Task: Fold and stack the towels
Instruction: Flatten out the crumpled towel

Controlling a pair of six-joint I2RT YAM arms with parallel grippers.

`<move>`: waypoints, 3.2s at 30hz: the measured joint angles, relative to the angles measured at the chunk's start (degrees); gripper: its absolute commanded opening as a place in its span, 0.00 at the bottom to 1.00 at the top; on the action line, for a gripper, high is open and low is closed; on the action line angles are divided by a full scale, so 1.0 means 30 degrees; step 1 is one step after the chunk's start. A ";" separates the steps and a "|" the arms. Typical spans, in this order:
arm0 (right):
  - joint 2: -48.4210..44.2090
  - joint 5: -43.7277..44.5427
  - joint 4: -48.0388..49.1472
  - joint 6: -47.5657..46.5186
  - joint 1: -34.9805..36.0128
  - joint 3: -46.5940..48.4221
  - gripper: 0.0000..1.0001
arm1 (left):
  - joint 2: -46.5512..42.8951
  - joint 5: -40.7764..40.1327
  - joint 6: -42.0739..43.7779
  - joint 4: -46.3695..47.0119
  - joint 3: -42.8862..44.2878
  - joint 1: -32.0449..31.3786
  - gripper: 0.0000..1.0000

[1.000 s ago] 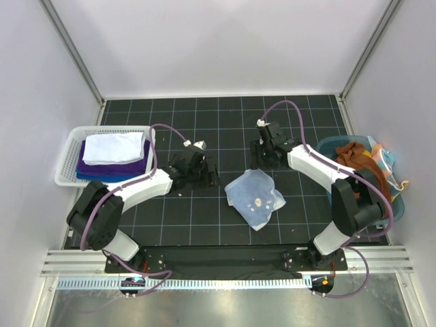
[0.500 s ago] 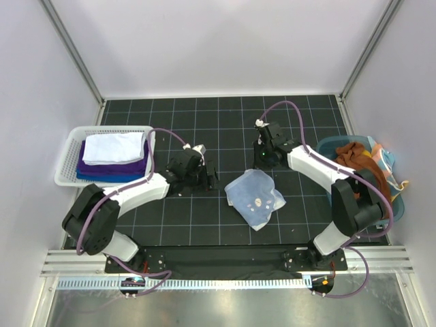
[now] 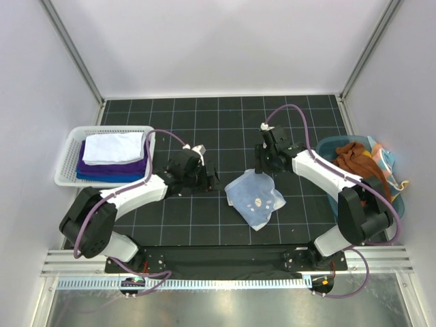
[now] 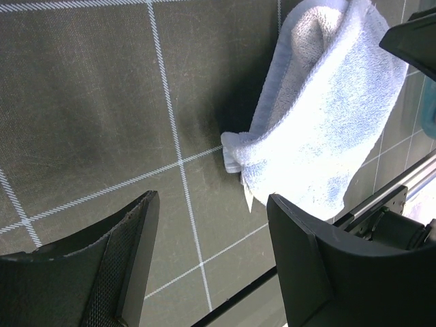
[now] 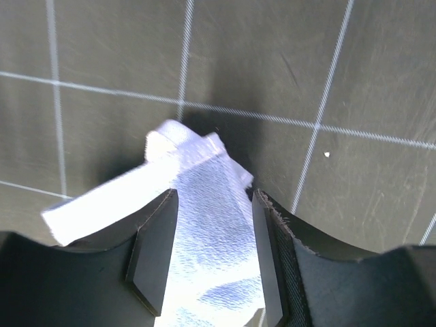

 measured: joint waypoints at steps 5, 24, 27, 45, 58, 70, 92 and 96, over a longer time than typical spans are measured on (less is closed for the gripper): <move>0.0117 0.0015 0.0029 0.0051 0.0044 -0.0576 0.29 | -0.0058 0.0066 -0.0036 0.0000 -0.0058 0.0000 0.68; -0.1515 0.0087 -0.0852 0.0510 0.0240 0.0364 0.47 | -0.0102 0.0503 -0.0044 0.0408 -0.0211 -0.0306 0.71; -0.1712 0.0058 -0.0911 0.0393 0.0306 0.0495 0.53 | -0.0102 0.0510 -0.0044 0.0474 -0.0211 -0.0306 0.71; 0.0058 0.1231 -0.2120 0.0182 0.1916 0.0430 0.25 | -0.0102 0.0707 -0.0051 0.0714 -0.0211 -0.0503 0.71; 0.0058 0.1792 -0.2317 0.0175 0.2164 0.0175 0.45 | -0.0102 0.0801 -0.0051 0.0772 -0.0219 -0.0539 0.71; 0.0095 0.1676 -0.2273 0.0262 0.2208 -0.0080 0.03 | -0.0102 0.0860 -0.0073 0.0991 -0.0262 -0.0561 0.72; -0.3155 0.4248 -0.3891 0.0925 0.2222 0.3606 0.01 | 0.1698 0.1523 0.0969 0.2703 0.0182 -0.0663 0.70; -0.3155 0.4699 -0.4291 0.0940 0.2222 0.3614 0.01 | 0.3344 0.1515 0.0845 0.2703 0.1260 -0.0663 0.67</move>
